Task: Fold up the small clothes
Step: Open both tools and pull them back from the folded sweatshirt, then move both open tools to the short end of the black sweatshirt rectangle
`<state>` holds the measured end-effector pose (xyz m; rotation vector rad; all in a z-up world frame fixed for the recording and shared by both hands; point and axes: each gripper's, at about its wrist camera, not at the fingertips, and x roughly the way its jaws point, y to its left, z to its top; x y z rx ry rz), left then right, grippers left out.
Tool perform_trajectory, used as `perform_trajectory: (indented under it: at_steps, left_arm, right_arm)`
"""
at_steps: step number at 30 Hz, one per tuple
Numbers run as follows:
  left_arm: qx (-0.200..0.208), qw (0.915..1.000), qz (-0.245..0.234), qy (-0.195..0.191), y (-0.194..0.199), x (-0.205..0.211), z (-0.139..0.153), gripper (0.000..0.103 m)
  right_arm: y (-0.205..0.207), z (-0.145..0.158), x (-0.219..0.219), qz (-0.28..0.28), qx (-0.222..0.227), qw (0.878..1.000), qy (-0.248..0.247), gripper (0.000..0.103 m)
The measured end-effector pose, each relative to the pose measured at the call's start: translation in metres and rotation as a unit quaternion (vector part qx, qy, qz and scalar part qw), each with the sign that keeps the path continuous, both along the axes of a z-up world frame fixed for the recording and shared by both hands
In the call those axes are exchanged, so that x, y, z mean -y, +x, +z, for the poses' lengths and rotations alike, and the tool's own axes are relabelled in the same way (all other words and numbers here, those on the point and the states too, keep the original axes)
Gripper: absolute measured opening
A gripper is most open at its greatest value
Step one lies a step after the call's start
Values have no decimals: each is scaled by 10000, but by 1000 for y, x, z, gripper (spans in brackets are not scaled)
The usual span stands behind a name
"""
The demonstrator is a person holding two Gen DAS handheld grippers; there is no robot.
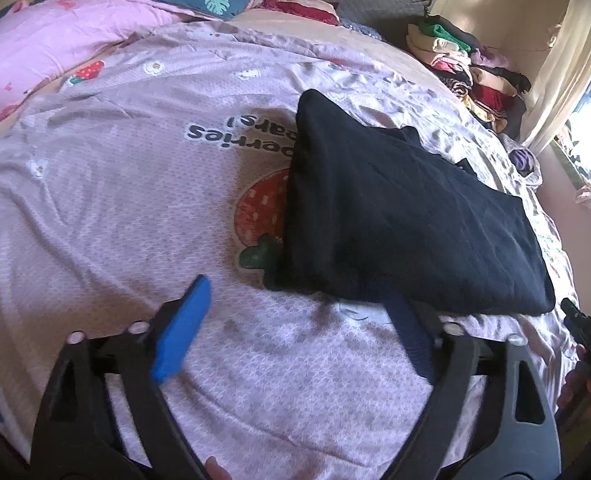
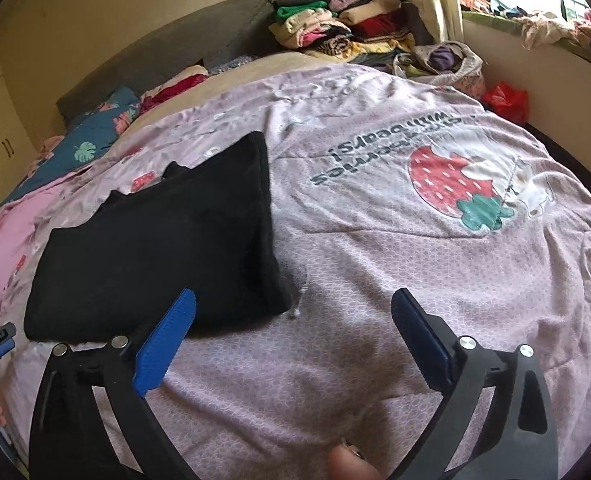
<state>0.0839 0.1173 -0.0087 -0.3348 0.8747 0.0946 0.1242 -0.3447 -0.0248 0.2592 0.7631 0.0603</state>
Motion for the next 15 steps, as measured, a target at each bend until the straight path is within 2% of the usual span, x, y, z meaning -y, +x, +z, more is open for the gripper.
perform_trajectory:
  at_steps: [3,15]
  left_arm:
    - [8,9999,48,114,-6,-2,2,93]
    - [23,9996,139,234,-26,-16,3,93]
  right_arm:
    - [-4,4,-7,108,100,9999,-76,98]
    - [-21,17,-59,745,377,9945,-632,98]
